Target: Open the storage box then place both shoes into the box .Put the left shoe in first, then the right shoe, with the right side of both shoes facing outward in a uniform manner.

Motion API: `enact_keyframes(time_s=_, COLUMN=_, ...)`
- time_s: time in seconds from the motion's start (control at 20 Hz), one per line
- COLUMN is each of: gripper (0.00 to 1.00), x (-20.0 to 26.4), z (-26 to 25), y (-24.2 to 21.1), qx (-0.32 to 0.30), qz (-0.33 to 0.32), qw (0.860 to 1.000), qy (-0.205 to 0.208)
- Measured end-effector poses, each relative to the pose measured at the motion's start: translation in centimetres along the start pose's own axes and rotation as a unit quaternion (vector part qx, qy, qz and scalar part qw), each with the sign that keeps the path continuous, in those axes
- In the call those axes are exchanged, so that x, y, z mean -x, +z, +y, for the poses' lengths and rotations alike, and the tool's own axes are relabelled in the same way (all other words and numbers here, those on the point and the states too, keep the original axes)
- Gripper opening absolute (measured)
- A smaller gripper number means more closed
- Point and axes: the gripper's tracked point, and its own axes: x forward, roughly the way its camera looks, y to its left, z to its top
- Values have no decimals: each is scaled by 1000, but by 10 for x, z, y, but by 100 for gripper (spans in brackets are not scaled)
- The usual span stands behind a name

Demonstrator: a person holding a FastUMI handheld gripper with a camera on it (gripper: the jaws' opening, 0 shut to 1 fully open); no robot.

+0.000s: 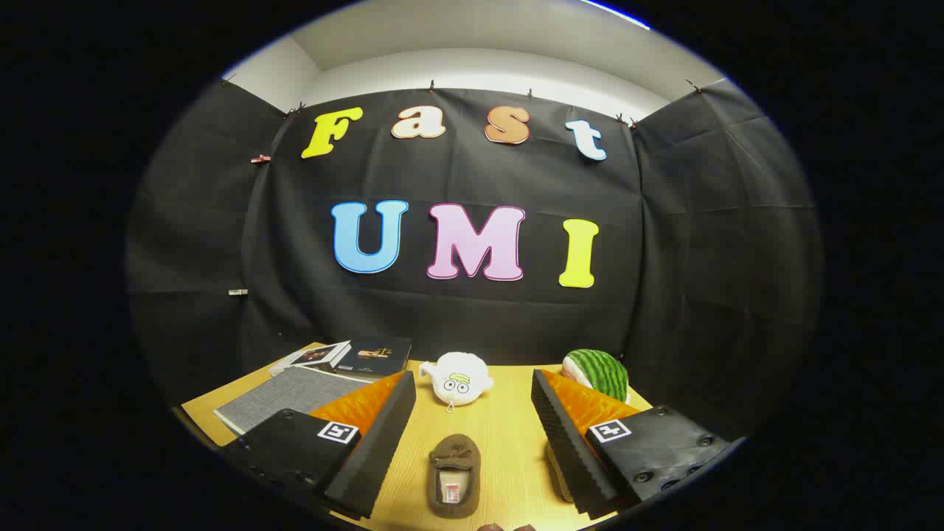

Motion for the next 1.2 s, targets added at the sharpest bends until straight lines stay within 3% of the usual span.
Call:
enact_keyframes(time_s=0.4, gripper=97, x=-5, z=19, y=21, qx=-3, qz=-26, qw=999, qy=32)
enact_keyframes(time_s=1.2, gripper=97, x=-22, z=10, y=7, qx=0, qz=-9, qw=999, qy=35)
